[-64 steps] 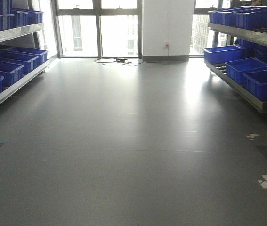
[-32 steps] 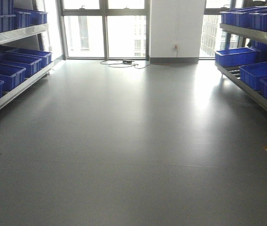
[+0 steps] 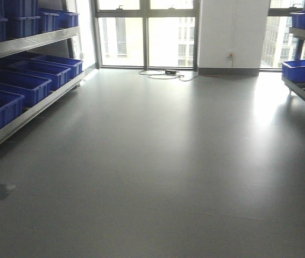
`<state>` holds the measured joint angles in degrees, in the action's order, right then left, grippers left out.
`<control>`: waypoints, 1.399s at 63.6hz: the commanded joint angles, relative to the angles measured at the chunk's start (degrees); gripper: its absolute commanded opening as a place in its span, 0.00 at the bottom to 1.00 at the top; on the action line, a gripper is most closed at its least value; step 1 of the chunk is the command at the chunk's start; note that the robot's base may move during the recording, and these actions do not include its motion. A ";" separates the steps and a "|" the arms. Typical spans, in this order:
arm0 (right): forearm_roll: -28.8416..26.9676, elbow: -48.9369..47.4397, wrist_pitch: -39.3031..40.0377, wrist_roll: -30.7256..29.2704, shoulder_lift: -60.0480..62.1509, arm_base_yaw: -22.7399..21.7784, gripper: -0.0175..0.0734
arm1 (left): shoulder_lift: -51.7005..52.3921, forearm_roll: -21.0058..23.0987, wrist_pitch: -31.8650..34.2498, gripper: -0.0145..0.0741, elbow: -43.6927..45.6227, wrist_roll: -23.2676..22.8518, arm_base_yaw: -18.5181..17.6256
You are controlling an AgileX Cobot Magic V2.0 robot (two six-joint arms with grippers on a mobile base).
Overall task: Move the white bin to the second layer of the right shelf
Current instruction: 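Drive across the room toward the windows with the bin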
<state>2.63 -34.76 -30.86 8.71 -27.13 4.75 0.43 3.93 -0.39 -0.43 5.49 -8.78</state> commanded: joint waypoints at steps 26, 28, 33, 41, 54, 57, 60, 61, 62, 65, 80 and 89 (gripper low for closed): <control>0.31 -1.69 6.16 -0.24 -0.10 -0.32 0.25 | 0.76 0.29 5.00 0.26 -1.90 -0.43 -0.15; 0.31 -1.69 6.16 -0.24 -0.10 -0.32 0.25 | 0.76 0.29 5.00 0.26 -1.90 -0.43 -0.15; 0.31 -1.69 6.16 -0.24 -0.10 -0.32 0.25 | 0.76 0.29 5.00 0.26 -1.90 -0.43 -0.15; 0.31 -1.69 6.16 -0.24 -0.10 -0.32 0.25 | 0.76 0.29 5.00 0.26 -1.90 -0.43 -0.15; 0.31 -1.69 6.16 -0.24 -0.10 -0.32 0.25 | 0.76 0.29 5.00 0.26 -1.90 -0.43 -0.15; 0.31 -1.69 6.16 -0.24 -0.10 -0.32 0.25 | 0.76 0.29 5.00 0.26 -1.90 -0.43 -0.15; 0.31 -1.69 6.16 -0.24 -0.10 -0.32 0.25 | 0.76 0.29 5.00 0.26 -1.90 -0.43 -0.15; 0.31 -1.69 6.16 -0.24 -0.10 -0.32 0.25 | 0.76 0.29 5.00 0.26 -1.90 -0.43 -0.15; 0.31 -1.69 6.16 -0.24 -0.10 -0.32 0.25 | 0.76 0.29 5.00 0.26 -1.90 -0.43 -0.15; 0.31 -1.69 6.16 -0.24 -0.10 -0.32 0.25 | 0.76 0.29 5.00 0.26 -1.90 -0.43 -0.15; 0.31 -1.69 6.16 -0.24 -0.10 -0.32 0.25 | 0.76 0.29 5.00 0.26 -1.90 -0.43 -0.15; 0.31 -1.69 6.16 -0.24 -0.10 -0.32 0.25 | 0.76 0.29 5.00 0.26 -1.90 -0.43 -0.15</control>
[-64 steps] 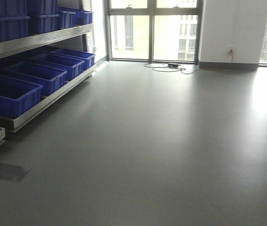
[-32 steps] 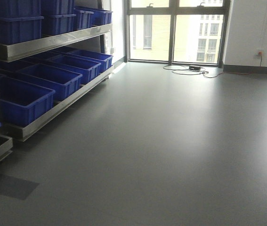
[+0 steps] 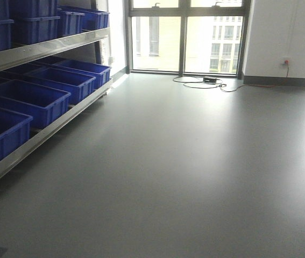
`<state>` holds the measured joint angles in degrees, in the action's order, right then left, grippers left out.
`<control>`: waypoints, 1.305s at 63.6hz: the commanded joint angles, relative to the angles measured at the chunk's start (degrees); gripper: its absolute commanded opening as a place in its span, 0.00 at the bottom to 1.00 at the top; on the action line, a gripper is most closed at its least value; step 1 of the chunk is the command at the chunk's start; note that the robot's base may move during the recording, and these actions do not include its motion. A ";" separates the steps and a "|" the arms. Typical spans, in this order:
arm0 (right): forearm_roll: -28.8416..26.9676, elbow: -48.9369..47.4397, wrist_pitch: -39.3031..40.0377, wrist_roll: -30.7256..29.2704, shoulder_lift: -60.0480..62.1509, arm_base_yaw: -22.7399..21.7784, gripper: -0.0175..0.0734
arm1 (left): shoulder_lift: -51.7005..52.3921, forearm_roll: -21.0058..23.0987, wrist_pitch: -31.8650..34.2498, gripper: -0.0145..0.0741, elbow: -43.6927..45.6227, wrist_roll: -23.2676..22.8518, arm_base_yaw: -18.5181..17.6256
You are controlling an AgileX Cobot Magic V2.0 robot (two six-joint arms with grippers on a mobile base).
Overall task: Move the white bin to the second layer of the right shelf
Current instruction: 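Drive across the room toward the windows with the bin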
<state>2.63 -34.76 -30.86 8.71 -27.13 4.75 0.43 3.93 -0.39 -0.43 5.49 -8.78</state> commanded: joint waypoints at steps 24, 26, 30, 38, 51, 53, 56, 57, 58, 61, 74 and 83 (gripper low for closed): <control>0.31 -1.69 6.15 -0.24 -0.15 -0.32 0.25 | 0.76 0.29 5.00 0.26 -1.90 -0.43 -0.15; 0.31 -1.69 6.15 -0.24 -0.15 -0.32 0.25 | 0.76 0.29 5.00 0.26 -1.90 -0.43 -0.15; 0.31 -1.69 6.15 -0.24 -0.15 -0.32 0.25 | 0.76 0.29 5.00 0.26 -1.90 -0.43 -0.15; 0.31 -1.69 6.15 -0.24 -0.15 -0.32 0.25 | 0.76 0.29 5.00 0.26 -1.90 -0.43 -0.15; 0.31 -1.69 6.15 -0.24 -0.15 -0.32 0.25 | 0.76 0.29 5.00 0.26 -1.90 -0.43 -0.15; 0.31 -1.69 6.15 -0.24 -0.15 -0.32 0.25 | 0.76 0.29 5.00 0.26 -1.90 -0.43 -0.15; 0.31 -1.69 6.15 -0.24 -0.15 -0.32 0.25 | 0.76 0.29 5.00 0.26 -1.90 -0.43 -0.15; 0.31 -1.69 6.15 -0.24 -0.15 -0.32 0.25 | 0.76 0.29 5.00 0.26 -1.90 -0.43 -0.15; 0.31 -1.69 6.15 -0.24 -0.15 -0.32 0.25 | 0.76 0.29 5.00 0.26 -1.90 -0.43 -0.15; 0.31 -1.69 6.15 -0.24 -0.15 -0.32 0.25 | 0.76 0.29 5.00 0.26 -1.90 -0.43 -0.15; 0.31 -1.69 6.15 -0.24 -0.15 -0.32 0.25 | 0.76 0.29 5.00 0.26 -1.90 -0.43 -0.15; 0.31 -1.69 6.15 -0.24 -0.15 -0.32 0.25 | 0.76 0.29 5.00 0.26 -1.90 -0.43 -0.15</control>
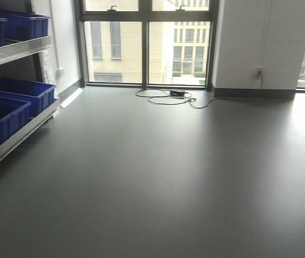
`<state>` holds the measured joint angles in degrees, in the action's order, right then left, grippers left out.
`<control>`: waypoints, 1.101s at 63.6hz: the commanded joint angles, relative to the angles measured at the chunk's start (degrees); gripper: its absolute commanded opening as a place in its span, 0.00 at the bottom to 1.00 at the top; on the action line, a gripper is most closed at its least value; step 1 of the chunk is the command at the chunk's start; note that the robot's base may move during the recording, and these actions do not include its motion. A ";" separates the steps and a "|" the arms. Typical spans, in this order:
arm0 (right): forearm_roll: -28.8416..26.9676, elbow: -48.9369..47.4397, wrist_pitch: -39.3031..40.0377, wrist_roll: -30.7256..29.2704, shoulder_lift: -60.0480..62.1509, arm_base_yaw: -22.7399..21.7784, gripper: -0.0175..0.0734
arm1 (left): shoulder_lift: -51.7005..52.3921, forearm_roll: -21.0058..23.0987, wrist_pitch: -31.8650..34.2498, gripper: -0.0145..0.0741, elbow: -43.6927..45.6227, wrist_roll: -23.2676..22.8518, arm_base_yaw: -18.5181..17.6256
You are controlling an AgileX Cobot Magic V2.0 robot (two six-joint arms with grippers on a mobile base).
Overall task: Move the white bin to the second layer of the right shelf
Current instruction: 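Drive across the room toward the windows with the bin, then turn and approach the blue-crate roller shelf with the bin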
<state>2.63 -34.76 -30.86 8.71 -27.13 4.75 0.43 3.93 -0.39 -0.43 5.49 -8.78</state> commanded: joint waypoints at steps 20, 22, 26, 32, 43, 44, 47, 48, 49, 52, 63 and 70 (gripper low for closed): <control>0.31 -1.69 6.15 -0.24 -0.15 -0.32 0.25 | 0.76 0.29 5.00 0.26 -1.90 -0.43 -0.15; 0.31 -1.69 6.15 -0.24 -0.15 -0.32 0.25 | 0.76 0.29 5.00 0.26 -1.90 -0.43 -0.15; 0.31 -1.69 6.15 -0.24 -0.15 -0.32 0.25 | 0.76 0.29 5.00 0.26 -1.90 -0.43 -0.15; 0.31 -1.69 6.15 -0.24 -0.15 -0.32 0.25 | 0.76 0.29 5.00 0.26 -1.90 -0.43 -0.15; 0.31 -1.69 6.15 -0.24 -0.15 -0.32 0.25 | 0.76 0.29 5.00 0.26 -1.90 -0.43 -0.15; 0.31 -1.69 6.15 -0.24 -0.15 -0.32 0.25 | 0.76 0.29 5.00 0.26 -1.90 -0.43 -0.15; 0.31 -1.69 6.15 -0.24 -0.15 -0.32 0.25 | 0.76 0.29 5.00 0.26 -1.90 -0.43 -0.15; 0.31 -1.69 6.15 -0.24 -0.15 -0.32 0.25 | 0.76 0.29 5.00 0.26 -1.90 -0.43 -0.15; 0.31 -1.69 6.15 -0.24 -0.15 -0.32 0.25 | 0.76 0.29 5.00 0.26 -1.90 -0.43 -0.15; 0.31 -1.69 6.15 -0.24 -0.15 -0.32 0.25 | 0.76 0.29 5.00 0.26 -1.90 -0.43 -0.15; 0.31 -1.69 6.10 -0.24 -0.15 -0.32 0.25 | 0.76 0.29 5.00 0.26 -1.90 -0.43 -0.15; 0.31 -1.69 6.15 -0.24 -0.15 -0.32 0.25 | 0.76 0.29 5.00 0.26 -1.90 -0.43 -0.15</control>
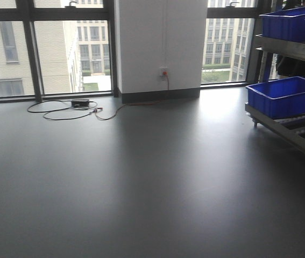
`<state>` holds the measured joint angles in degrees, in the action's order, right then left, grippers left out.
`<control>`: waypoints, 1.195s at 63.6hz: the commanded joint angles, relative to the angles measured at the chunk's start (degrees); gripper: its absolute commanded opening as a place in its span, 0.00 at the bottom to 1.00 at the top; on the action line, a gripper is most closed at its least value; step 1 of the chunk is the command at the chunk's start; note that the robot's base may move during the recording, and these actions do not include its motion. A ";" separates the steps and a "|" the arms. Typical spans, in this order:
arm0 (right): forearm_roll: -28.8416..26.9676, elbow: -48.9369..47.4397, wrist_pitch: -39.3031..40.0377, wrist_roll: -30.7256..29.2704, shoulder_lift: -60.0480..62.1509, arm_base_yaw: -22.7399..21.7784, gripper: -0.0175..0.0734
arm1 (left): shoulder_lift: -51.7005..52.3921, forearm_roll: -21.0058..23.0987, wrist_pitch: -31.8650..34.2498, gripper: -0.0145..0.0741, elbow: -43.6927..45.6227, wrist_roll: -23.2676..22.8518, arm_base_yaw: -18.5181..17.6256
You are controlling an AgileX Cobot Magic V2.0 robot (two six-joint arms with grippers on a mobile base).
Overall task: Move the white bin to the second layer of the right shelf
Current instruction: 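Turn and approach the blue-crate roller shelf with the bin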
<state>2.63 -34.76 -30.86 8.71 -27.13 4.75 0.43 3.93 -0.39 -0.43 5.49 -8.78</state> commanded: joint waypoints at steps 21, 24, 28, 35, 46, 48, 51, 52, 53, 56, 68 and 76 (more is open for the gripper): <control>0.31 -1.69 6.15 -0.24 -0.15 -0.32 0.25 | 0.76 0.29 5.00 0.26 -1.90 -0.43 -0.15; 0.31 -1.69 6.15 -0.24 -0.15 -0.32 0.25 | 0.76 0.29 5.00 0.26 -1.90 -0.43 -0.15; 0.31 -1.69 6.15 -0.24 -0.15 -0.32 0.25 | 0.76 0.29 5.00 0.26 -1.90 -0.43 -0.15; 0.31 -1.69 6.11 -0.24 -0.15 -0.32 0.25 | 0.76 0.29 5.00 0.26 -1.90 -0.43 -0.15; 0.31 -1.69 6.17 -0.24 -0.15 -0.32 0.25 | 0.76 0.29 5.00 0.26 -1.90 -0.43 -0.15; 0.31 -1.69 6.12 -0.24 -0.15 -0.32 0.25 | 0.76 0.29 5.00 0.26 -1.90 -0.43 -0.15; 0.31 -1.69 6.12 -0.24 -0.15 -0.32 0.25 | 0.76 0.29 5.00 0.26 -1.90 -0.43 -0.15; 0.31 -1.69 6.12 -0.24 -0.15 -0.32 0.25 | 0.76 0.29 5.00 0.26 -1.90 -0.43 -0.15; 0.31 -1.69 6.17 -0.24 -0.15 -0.32 0.25 | 0.76 0.29 5.00 0.26 -1.90 -0.43 -0.15; 0.31 -1.69 6.17 -0.24 -0.15 -0.32 0.25 | 0.76 0.29 5.00 0.26 -1.90 -0.43 -0.15; 0.31 -1.69 6.17 -0.24 -0.15 -0.32 0.25 | 0.76 0.29 5.00 0.26 -1.90 -0.43 -0.15; 0.31 -1.69 6.17 -0.24 -0.15 -0.32 0.25 | 0.76 0.29 5.00 0.26 -1.90 -0.43 -0.15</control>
<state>2.63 -34.76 -30.86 8.71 -27.13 4.75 0.43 3.93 -0.39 -0.43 5.49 -8.78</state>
